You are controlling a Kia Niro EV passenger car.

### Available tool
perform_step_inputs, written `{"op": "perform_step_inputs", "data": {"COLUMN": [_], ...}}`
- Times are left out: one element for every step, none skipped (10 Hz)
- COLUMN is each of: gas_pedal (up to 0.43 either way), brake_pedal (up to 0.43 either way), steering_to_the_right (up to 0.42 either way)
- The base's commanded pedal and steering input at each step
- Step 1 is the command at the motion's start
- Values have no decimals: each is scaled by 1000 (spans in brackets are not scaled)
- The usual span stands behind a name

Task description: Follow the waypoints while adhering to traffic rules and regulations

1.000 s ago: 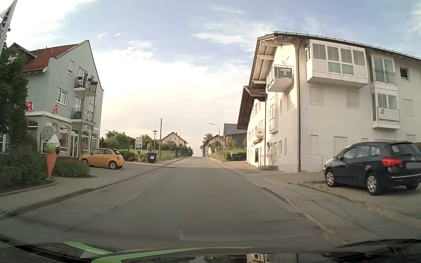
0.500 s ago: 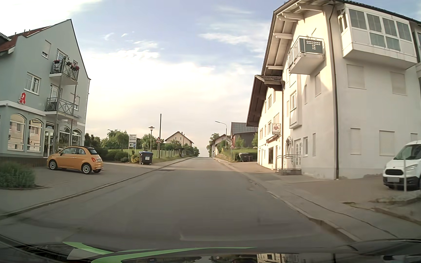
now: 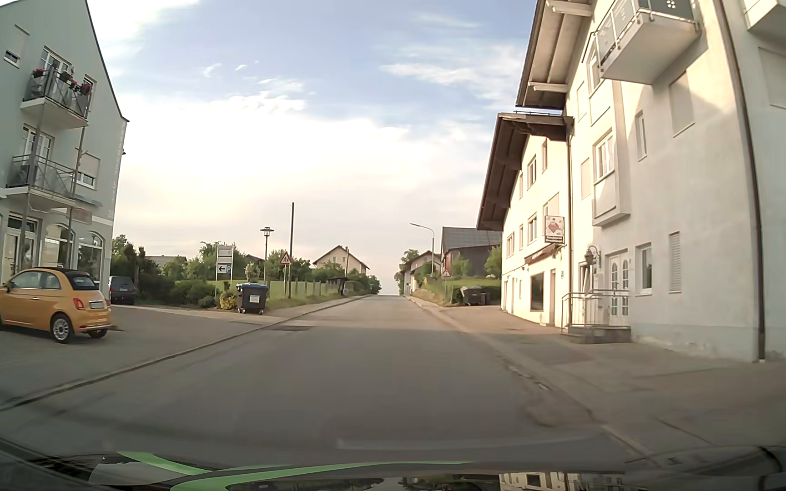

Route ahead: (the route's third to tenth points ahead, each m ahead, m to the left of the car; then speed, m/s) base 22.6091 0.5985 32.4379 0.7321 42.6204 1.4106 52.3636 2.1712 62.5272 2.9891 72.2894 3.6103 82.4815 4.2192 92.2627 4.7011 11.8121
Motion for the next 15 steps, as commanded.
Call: {"op": "perform_step_inputs", "data": {"gas_pedal": [228,228,228,228,228,228,228,228,228,228,228,228,228,228,228], "brake_pedal": [0,0,0,0,0,0,0,0,0,0,0,0,0,0,0], "steering_to_the_right": [-14,-14,-14,-13,-12,-11,-10,-8,-6,-3,0,1,2,2,0]}}
